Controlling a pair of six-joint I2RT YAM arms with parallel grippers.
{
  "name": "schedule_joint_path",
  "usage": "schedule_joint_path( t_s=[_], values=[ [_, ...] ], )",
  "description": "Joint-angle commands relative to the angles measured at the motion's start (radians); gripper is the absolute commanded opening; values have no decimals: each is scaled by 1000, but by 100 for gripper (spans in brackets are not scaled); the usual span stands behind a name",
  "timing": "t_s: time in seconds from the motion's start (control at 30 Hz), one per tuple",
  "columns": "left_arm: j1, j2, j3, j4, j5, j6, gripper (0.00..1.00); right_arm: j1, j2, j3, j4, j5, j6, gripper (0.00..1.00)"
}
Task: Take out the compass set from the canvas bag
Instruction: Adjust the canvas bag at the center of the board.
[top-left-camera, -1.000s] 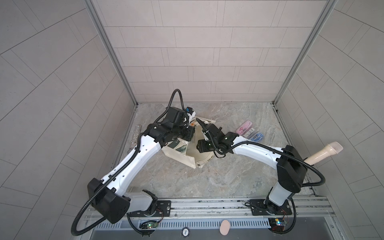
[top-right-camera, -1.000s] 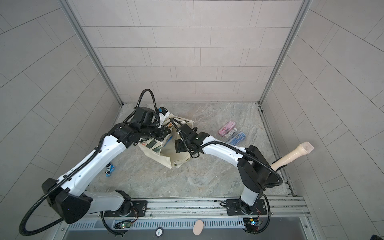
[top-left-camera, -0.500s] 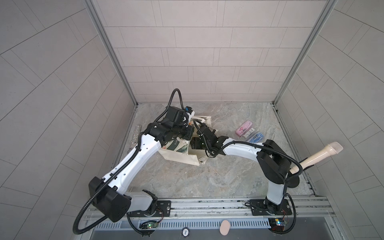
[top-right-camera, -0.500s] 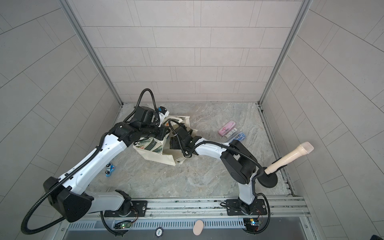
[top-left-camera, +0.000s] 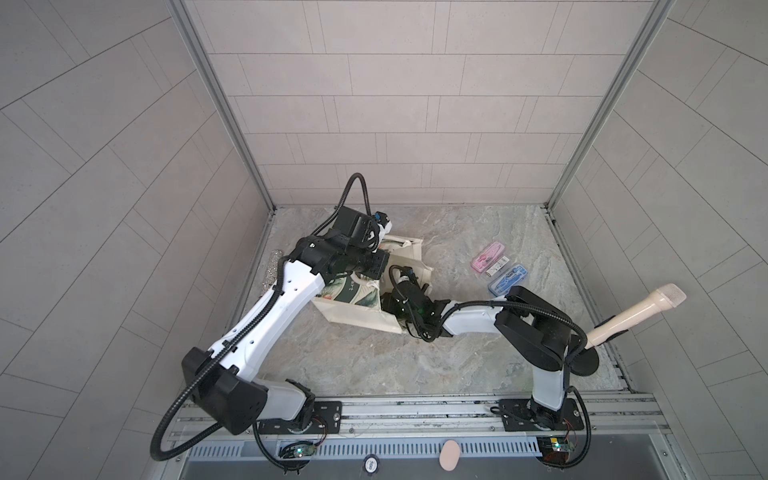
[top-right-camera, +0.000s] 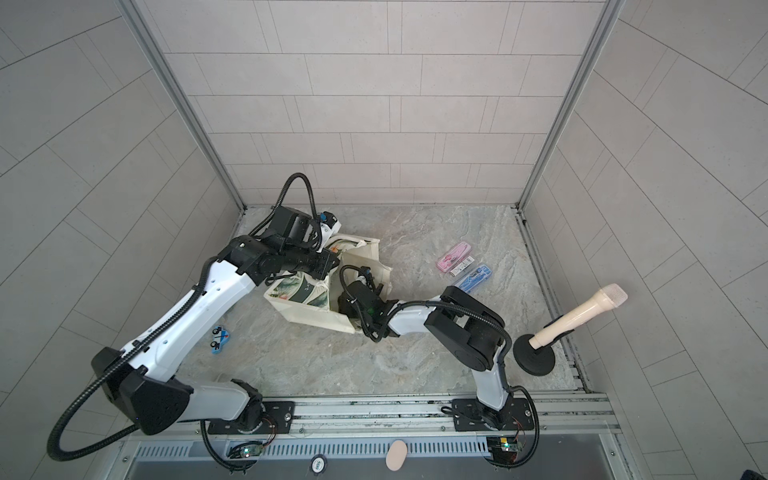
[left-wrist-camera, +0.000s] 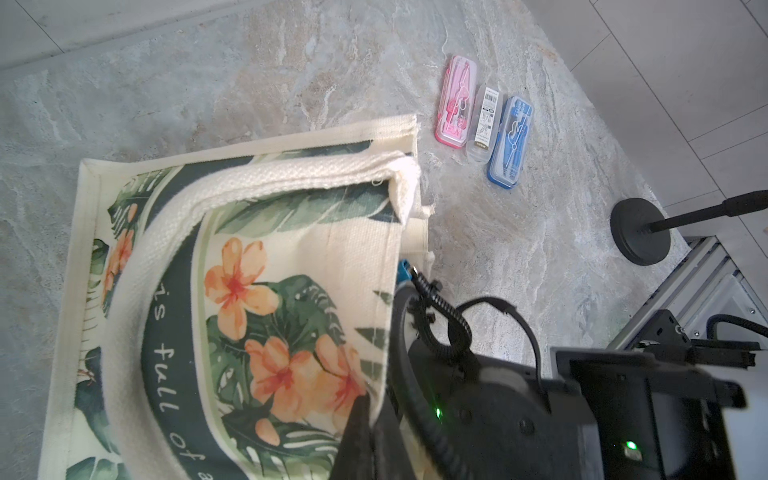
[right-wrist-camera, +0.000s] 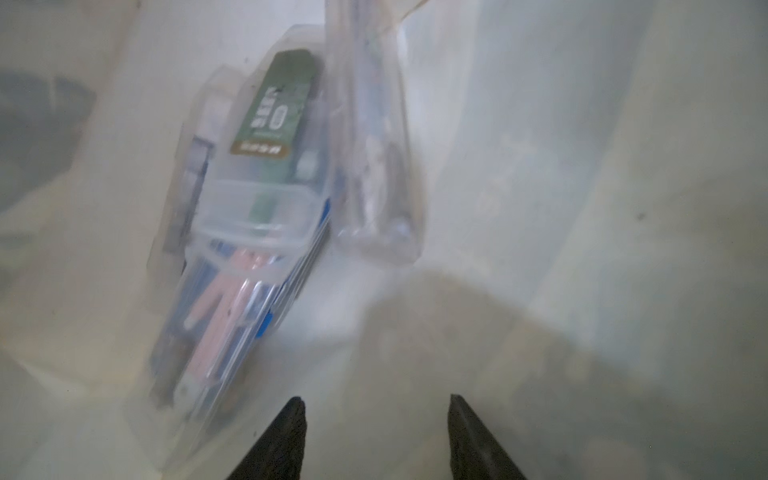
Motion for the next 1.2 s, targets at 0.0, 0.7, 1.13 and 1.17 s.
schedule_joint_path(
  t_s=[0.0, 0.7, 1.13, 1.17],
  values=[
    [8, 60, 122, -17, -7, 69, 0, 5, -10, -4, 64, 8, 58, 57],
    [6, -43, -33, -39, 33, 94, 0, 7, -43, 125, -116, 99, 4, 65],
    [9, -81, -79, 16, 85, 54, 0, -79, -80, 129, -223, 205, 43, 85],
    [8, -82, -80, 17, 87, 54, 0, -82, -75, 132, -220, 208, 56, 88]
  ],
)
